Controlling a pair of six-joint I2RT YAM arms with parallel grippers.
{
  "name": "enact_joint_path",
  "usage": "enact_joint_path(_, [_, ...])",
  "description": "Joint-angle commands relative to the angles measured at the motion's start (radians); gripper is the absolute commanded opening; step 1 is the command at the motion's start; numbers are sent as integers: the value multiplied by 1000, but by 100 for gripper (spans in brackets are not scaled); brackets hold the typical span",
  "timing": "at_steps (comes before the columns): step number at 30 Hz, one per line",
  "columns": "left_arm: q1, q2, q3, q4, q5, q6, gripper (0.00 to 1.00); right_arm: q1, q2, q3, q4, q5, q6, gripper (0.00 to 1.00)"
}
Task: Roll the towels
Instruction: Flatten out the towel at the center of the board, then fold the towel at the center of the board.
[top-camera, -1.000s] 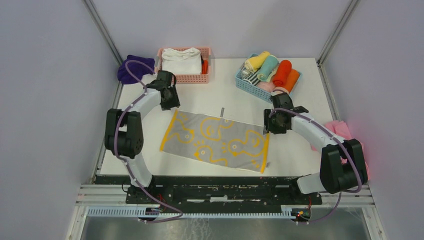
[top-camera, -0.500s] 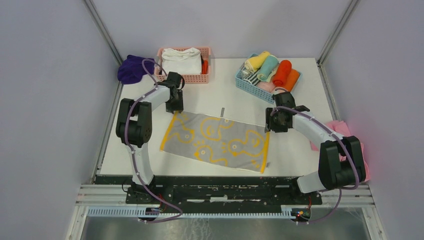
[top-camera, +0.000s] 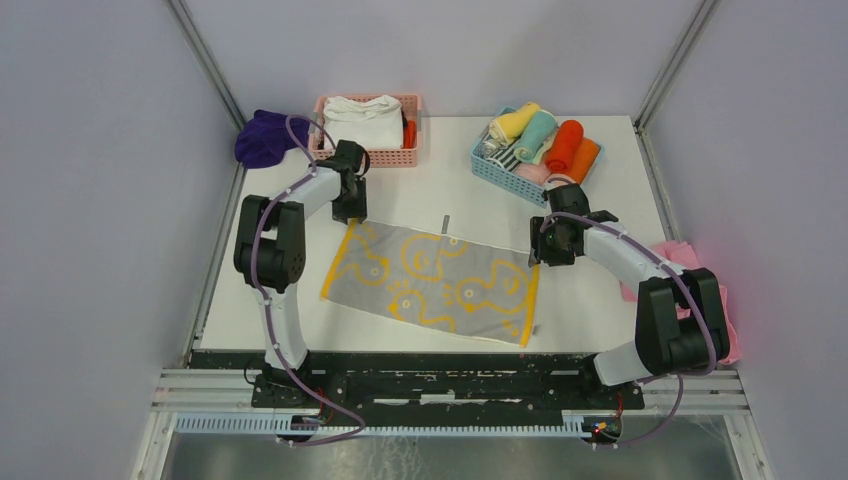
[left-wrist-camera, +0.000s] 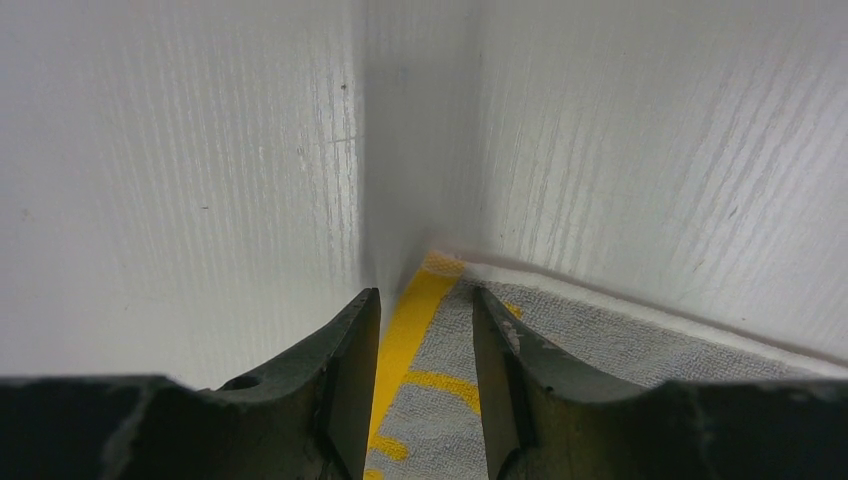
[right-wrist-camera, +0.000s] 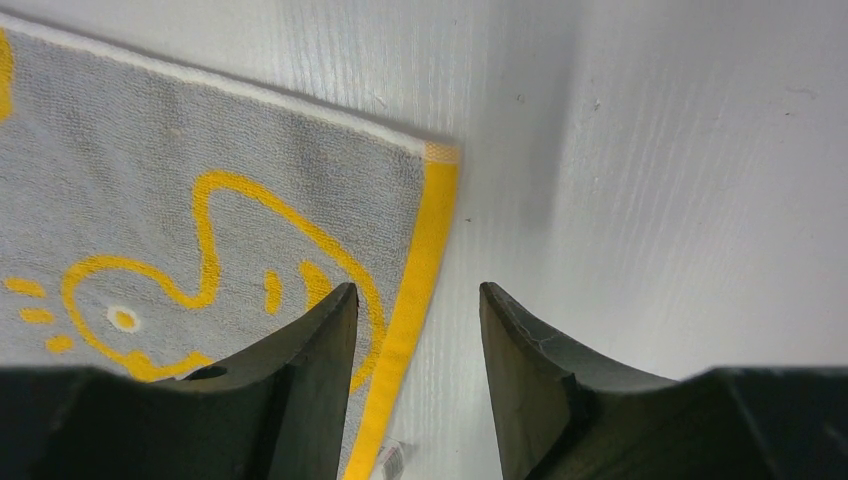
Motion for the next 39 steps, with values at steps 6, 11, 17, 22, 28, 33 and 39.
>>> enact_joint_path(6, [0,22,85,-24,-17,68,44,-4,-16,7,25,-15,-12,56])
enact_joint_path(11, [-1,57,82,-30,5,74,42,-4,-13,8,26,-12,-12,56])
enact_joint_path(17, [-1,92,74,-45,8,81,37,-5,-2,14,24,-2,-14,56])
enact_joint_path(22, [-1,107,73,-52,4,89,29,-9,18,28,24,12,-18,56])
enact_joint_path(28, [-1,110,66,-55,-13,103,20,-19,78,62,43,13,-19,56])
enact_joint_path(33, [0,112,63,-55,-13,114,16,-35,145,106,45,9,-31,54])
enact_joint_path(39, [0,116,65,-55,-13,120,14,-42,205,137,53,-30,-39,49])
